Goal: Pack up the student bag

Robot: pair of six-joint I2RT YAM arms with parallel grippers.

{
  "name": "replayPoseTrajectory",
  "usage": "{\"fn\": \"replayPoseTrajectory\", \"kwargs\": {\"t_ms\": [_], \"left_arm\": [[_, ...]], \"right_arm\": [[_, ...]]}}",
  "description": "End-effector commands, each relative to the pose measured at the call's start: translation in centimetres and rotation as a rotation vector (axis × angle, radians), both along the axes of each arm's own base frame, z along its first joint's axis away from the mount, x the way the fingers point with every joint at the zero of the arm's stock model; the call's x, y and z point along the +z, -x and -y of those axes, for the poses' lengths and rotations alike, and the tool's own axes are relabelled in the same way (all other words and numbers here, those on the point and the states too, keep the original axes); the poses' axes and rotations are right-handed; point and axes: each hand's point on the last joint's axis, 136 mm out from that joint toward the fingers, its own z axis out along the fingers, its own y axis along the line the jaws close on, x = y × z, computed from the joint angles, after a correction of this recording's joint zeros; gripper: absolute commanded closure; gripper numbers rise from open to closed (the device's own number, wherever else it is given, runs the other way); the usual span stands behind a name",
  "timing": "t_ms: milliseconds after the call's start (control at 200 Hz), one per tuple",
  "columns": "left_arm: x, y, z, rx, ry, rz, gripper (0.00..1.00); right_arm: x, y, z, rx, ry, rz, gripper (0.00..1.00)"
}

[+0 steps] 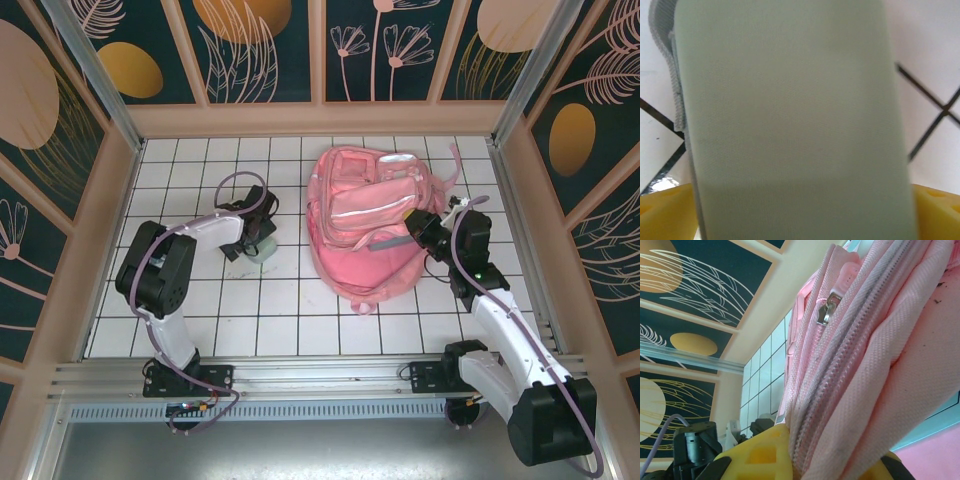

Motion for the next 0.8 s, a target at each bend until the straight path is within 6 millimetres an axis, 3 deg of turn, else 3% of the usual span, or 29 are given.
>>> {"fn": "replayPoseTrajectory", "kwargs": {"t_ms": [0, 155, 245, 365, 445, 485, 601, 791], "left_arm": [[-0.2, 1.1, -1.1, -0.076, -0.11, -0.073, 0.01], [-1.5, 1.8, -1.4, -0.14, -0.155, -0.142, 0.02], [-0.9, 1.9, -1.5, -0.129, -0.149, -0.114, 0.03], [0.6, 1.7, -1.2, -0.128, -0.111, -0.05, 0.22], [1.7, 1.8, -0.8, -0.14, -0.08, -0.011, 0.41], [2.0, 2.0, -0.5, -0.149, -0.07, 0.002, 0.44], [4.0, 2.4, 1.5, -0.203, -0.004, 0.062, 0.41], [6.6, 3.7, 7.5, -0.368, 0.172, 0.131, 0.37]], "right_arm": [[3.9, 0.0, -0.4, 0.04, 0.004, 0.175, 1.0], [4.0, 0.0, -0.4, 0.04, -0.004, 0.177, 1.0], [3.9, 0.0, -0.4, 0.039, -0.008, 0.172, 1.0], [4.0, 0.0, -0.5, 0.042, -0.021, 0.172, 1.0], [4.3, -0.1, -0.7, 0.048, -0.034, 0.174, 1.0], [4.5, -0.1, -0.7, 0.048, -0.04, 0.177, 1.0], [5.2, -0.2, -0.8, 0.047, -0.049, 0.185, 1.0], [6.9, -0.8, -1.2, 0.051, -0.064, 0.205, 1.0]]}}
